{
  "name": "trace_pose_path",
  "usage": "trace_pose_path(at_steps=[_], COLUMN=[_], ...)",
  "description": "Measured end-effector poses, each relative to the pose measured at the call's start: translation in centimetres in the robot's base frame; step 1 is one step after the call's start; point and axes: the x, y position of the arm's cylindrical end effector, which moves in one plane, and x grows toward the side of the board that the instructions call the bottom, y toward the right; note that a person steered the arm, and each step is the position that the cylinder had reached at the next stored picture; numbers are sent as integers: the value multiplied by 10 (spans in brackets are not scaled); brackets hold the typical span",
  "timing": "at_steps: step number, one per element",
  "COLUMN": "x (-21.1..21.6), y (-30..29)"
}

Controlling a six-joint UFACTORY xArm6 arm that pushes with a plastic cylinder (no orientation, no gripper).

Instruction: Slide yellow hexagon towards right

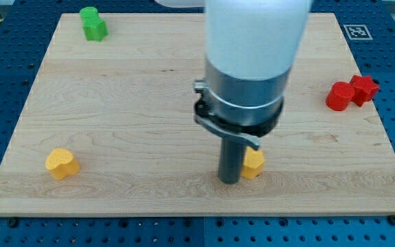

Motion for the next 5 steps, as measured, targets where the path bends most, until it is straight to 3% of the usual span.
trace_pose_path(at_steps=[1, 3, 4, 5], x=[0, -26, -21, -21], y=[26, -7, 37, 39])
